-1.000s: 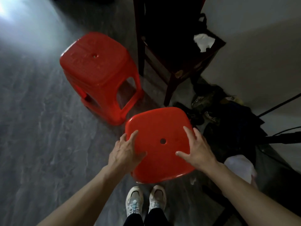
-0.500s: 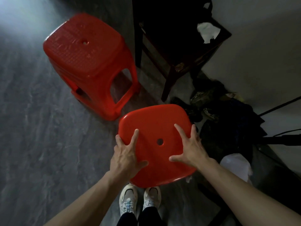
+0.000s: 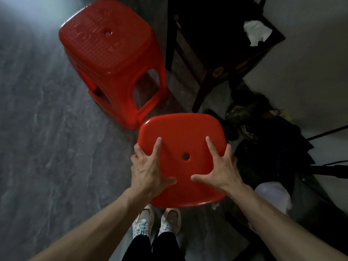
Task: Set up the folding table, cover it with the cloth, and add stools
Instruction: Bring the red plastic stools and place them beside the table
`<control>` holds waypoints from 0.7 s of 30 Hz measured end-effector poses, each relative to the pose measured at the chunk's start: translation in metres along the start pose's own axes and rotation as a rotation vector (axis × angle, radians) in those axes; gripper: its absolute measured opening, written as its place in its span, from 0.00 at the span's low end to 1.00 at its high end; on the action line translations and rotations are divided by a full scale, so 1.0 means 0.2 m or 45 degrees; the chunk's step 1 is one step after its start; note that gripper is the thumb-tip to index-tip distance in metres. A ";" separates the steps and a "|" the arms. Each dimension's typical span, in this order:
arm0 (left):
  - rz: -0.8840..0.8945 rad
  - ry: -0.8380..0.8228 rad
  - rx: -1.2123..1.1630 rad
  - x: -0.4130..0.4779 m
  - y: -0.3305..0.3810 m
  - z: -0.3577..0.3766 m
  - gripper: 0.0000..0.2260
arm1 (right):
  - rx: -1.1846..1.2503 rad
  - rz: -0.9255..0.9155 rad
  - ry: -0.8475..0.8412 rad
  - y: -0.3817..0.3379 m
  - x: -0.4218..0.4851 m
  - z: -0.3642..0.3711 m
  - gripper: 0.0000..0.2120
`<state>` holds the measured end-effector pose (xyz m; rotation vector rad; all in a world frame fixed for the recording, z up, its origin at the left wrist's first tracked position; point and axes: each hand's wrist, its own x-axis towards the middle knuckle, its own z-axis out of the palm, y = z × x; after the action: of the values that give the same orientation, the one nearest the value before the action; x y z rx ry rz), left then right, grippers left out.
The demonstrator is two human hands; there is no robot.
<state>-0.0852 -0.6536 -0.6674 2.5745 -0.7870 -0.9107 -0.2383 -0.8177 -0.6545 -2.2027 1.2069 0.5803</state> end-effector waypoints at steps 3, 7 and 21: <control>0.008 0.035 0.027 -0.02 -0.02 -0.04 0.61 | 0.033 -0.012 0.042 -0.04 -0.04 -0.01 0.66; -0.027 0.118 -0.057 -0.14 -0.06 -0.15 0.57 | 0.005 -0.077 0.032 -0.18 -0.12 -0.11 0.64; -0.217 0.290 -0.197 -0.82 -0.23 -1.05 0.57 | -0.234 -0.219 0.031 -1.05 -0.84 -0.56 0.62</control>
<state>-0.0377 -0.5007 -0.4502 2.5764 -0.4226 -0.6775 -0.1315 -0.6947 -0.4134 -2.4444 0.9968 0.6158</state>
